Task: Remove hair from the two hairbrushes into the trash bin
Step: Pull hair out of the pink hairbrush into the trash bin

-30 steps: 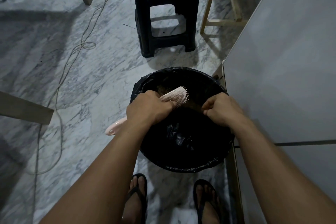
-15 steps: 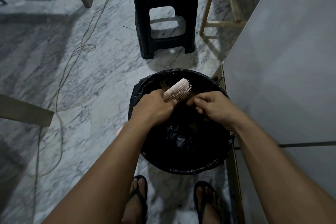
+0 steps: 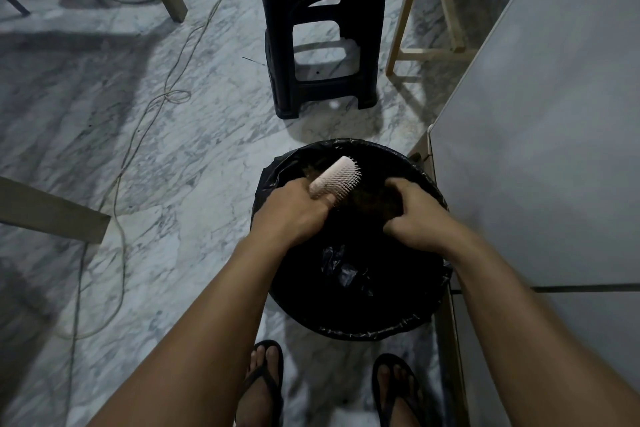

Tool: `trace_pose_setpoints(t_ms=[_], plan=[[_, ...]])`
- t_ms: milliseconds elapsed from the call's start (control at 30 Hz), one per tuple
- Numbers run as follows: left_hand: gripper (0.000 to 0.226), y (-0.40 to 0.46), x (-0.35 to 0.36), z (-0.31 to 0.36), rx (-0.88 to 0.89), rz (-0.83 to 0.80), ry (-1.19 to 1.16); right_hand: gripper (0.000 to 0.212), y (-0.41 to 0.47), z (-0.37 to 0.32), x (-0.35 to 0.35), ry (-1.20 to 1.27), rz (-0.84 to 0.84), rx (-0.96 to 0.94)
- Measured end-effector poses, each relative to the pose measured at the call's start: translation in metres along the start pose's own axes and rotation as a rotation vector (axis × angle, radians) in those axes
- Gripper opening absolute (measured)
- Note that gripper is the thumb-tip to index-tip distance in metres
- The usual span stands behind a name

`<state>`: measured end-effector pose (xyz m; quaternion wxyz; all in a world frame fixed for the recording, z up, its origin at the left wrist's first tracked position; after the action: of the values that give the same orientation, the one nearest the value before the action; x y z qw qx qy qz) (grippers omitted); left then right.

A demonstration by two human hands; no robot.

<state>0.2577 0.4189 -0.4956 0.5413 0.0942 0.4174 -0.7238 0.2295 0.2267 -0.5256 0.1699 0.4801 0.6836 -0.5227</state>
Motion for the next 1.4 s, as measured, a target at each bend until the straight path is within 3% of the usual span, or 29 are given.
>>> trace_pose_setpoints(t_ms=[67,133,233,267,333,400,500,667,933,1033,1067,1133,1233,1300,1400], plan=[[0.039,-0.001,0.004,0.003,-0.015,-0.055,0.006,0.107,0.000,-0.008,-0.007,0.077,0.119,-0.008],[0.036,-0.004,0.009,0.004,-0.042,-0.133,-0.020,0.105,0.003,-0.012,-0.008,0.297,0.150,-0.023],[0.034,-0.008,0.015,0.006,-0.045,-0.235,-0.076,0.113,0.007,-0.016,0.009,0.586,-0.004,0.001],[0.036,-0.010,0.016,0.009,-0.033,-0.250,-0.092,0.111,0.009,-0.015,0.014,0.639,-0.030,0.003],[0.044,-0.013,0.016,0.014,-0.013,-0.261,-0.116,0.083,0.006,-0.017,0.017,0.681,-0.052,0.004],[0.051,-0.014,0.014,0.018,-0.014,-0.267,-0.147,0.048,0.000,-0.019,0.013,0.638,-0.051,-0.018],[0.048,-0.010,0.011,0.015,-0.047,-0.228,-0.222,0.020,-0.003,-0.018,0.007,0.467,-0.040,-0.063],[0.031,0.003,0.004,-0.003,-0.065,-0.108,-0.320,0.029,-0.002,-0.007,0.000,0.304,0.013,-0.031],[0.041,0.009,-0.003,-0.011,-0.079,-0.040,-0.293,0.041,0.006,0.022,-0.004,0.133,0.137,0.147],[0.041,0.008,0.000,-0.011,-0.080,-0.055,-0.262,0.019,0.003,0.015,-0.001,0.051,0.078,0.137],[0.041,0.008,0.001,-0.010,-0.077,-0.062,-0.257,0.026,0.001,0.010,-0.001,0.013,0.059,0.104],[0.042,0.006,0.002,-0.007,-0.067,-0.074,-0.241,0.078,0.000,0.000,0.000,0.060,0.029,0.043],[0.037,0.004,0.004,-0.001,-0.046,-0.084,-0.219,0.110,-0.002,-0.018,0.003,0.468,-0.030,-0.019],[0.035,0.002,0.008,0.001,-0.037,-0.102,-0.226,0.119,-0.002,-0.021,0.008,0.575,-0.054,-0.030],[0.033,0.000,0.012,0.002,-0.056,-0.140,-0.247,0.106,-0.002,-0.022,0.009,0.552,-0.018,-0.027]])
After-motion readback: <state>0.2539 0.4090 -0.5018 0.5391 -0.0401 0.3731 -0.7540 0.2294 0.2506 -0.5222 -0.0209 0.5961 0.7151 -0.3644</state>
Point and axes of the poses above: each hand's wrist, its own y-axis towards the middle knuckle, its own x-axis out of the palm, z = x × y, the point moved 6 cm from there along y, towards the middle knuckle, and after that the axes turned 13 degrees about -y, right-handed, at the moved point
